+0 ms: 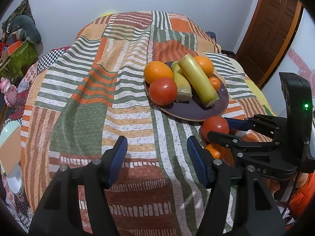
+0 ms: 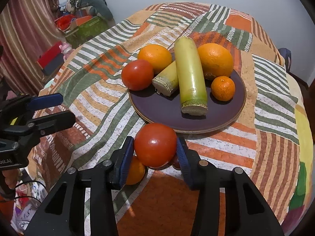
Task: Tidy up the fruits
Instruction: 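Grasp another red tomato on the quilt with the right tool, then grasp a small mandarin with the left tool while the right tool holds the tomato, then lower the tomato and mandarin onto the plate and open both tools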
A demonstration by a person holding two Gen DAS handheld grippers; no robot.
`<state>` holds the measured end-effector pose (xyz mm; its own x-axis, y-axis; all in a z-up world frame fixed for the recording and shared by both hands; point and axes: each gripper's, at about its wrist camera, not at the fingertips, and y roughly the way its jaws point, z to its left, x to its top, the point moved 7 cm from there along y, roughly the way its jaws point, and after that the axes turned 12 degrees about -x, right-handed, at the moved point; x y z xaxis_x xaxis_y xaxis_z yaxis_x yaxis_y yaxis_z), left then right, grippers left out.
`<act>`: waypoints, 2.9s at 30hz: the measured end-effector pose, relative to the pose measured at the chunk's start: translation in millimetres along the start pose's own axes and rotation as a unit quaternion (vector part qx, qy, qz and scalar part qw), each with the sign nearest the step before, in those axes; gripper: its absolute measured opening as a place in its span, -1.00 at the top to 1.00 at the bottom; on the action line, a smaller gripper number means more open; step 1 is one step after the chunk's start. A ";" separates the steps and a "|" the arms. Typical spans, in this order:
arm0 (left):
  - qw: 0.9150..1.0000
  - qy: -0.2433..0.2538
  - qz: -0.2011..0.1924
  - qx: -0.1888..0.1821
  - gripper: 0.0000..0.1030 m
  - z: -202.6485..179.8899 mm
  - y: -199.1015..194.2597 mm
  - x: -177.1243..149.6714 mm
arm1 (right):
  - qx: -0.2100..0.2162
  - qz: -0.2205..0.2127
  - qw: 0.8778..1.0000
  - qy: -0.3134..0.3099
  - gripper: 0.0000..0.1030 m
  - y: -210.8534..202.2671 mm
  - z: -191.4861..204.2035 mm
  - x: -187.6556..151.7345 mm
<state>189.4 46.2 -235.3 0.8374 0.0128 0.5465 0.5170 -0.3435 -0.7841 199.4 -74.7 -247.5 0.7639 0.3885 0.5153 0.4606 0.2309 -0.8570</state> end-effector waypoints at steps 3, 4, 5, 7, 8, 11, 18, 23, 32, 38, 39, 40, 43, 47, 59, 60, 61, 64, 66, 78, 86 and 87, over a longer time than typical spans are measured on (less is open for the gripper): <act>1.000 0.003 0.004 -0.004 -0.21 -5.1 3.6 -0.1 | 0.006 -0.013 1.000 0.003 0.22 -10.8 -1.8 2.1; 1.000 0.005 0.007 -0.006 -0.21 -7.8 5.8 -0.1 | 0.004 -0.021 1.000 0.004 0.22 -15.8 -3.6 3.2; 1.000 0.006 0.009 -0.008 -0.21 -10.1 7.7 -0.3 | 0.002 -0.027 1.000 0.004 0.22 -21.0 -6.3 3.8; 1.000 0.008 0.016 -0.014 -0.21 -15.8 13.2 -0.7 | 0.003 -0.035 0.999 0.011 0.22 -28.9 -13.3 4.0; 1.000 0.009 0.019 -0.018 -0.21 -19.3 16.0 -1.3 | 0.003 -0.038 0.999 0.016 0.22 -32.6 -17.8 3.4; 0.999 0.014 0.033 -0.028 -0.22 -31.0 27.3 -3.7 | -0.002 -0.044 0.999 0.032 0.22 -40.6 -32.9 -0.8; 0.996 0.030 0.068 -0.047 -0.21 -58.9 53.6 -13.5 | -0.017 -0.043 0.997 0.063 0.22 -48.2 -64.3 -15.5; 0.994 0.044 0.086 -0.057 -0.12 -75.3 67.1 -19.8 | -0.020 -0.037 0.996 0.080 0.22 -46.5 -79.5 -24.4; 0.993 0.053 0.088 -0.054 0.33 -77.2 75.5 -20.2 | -0.010 -0.039 0.996 0.085 0.22 -43.5 -84.0 -24.9; 0.995 0.049 0.075 -0.052 0.33 -71.6 69.0 -9.9 | -0.005 -0.047 0.995 0.083 0.22 -42.1 -83.5 -15.1; 0.995 0.049 0.069 -0.051 0.33 -70.0 66.4 -5.3 | -0.005 -0.050 0.995 0.082 0.22 -42.0 -83.3 -12.5; 0.996 0.049 0.064 -0.049 0.33 -68.3 64.3 -2.0 | -0.005 -0.051 0.995 0.081 0.22 -41.7 -83.3 -10.9; 0.997 0.047 0.048 -0.046 0.33 -63.3 59.2 12.5 | -0.005 -0.054 0.996 0.077 0.22 -39.7 -83.2 -4.4; 0.998 0.045 0.030 -0.041 0.33 -57.3 55.1 29.5 | -0.003 -0.058 0.995 0.075 0.22 -35.7 -83.3 4.5; 0.998 0.038 0.029 -0.040 0.33 -42.1 72.1 51.7 | 0.003 -0.052 0.996 0.068 0.22 -9.2 -81.6 26.1; 0.998 0.038 0.030 -0.041 0.33 -41.4 74.4 52.2 | 0.004 -0.050 0.996 0.067 0.22 -7.4 -81.6 26.7; 0.998 0.037 0.032 -0.042 0.33 -40.4 77.1 52.8 | 0.004 -0.049 0.997 0.067 0.22 -4.9 -81.2 27.4; 0.998 0.035 0.036 -0.044 0.33 -39.2 83.2 53.0 | 0.006 -0.049 0.997 0.066 0.22 -0.9 -80.9 30.2; 0.998 0.034 0.038 -0.045 0.33 -38.2 88.0 52.7 | 0.008 -0.048 0.997 0.065 0.22 1.1 -80.7 31.9; 0.997 0.025 0.051 -0.043 0.33 -33.9 101.1 47.1 | 0.008 -0.044 0.997 0.064 0.19 7.8 -81.1 34.8; 0.997 0.029 0.050 -0.041 0.33 -35.4 94.6 46.8 | -0.003 -0.041 0.997 0.058 0.19 5.3 -81.7 35.8; 0.997 0.027 0.051 -0.041 0.32 -35.0 93.7 47.0 | -0.004 -0.042 0.997 0.059 0.18 4.0 -82.0 35.9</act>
<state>271.0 -18.3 -272.8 0.8726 -0.0767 0.4824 0.4115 -0.4166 -0.8106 265.8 -133.0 -232.2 0.7702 0.2606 0.5822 0.5281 0.2514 -0.8111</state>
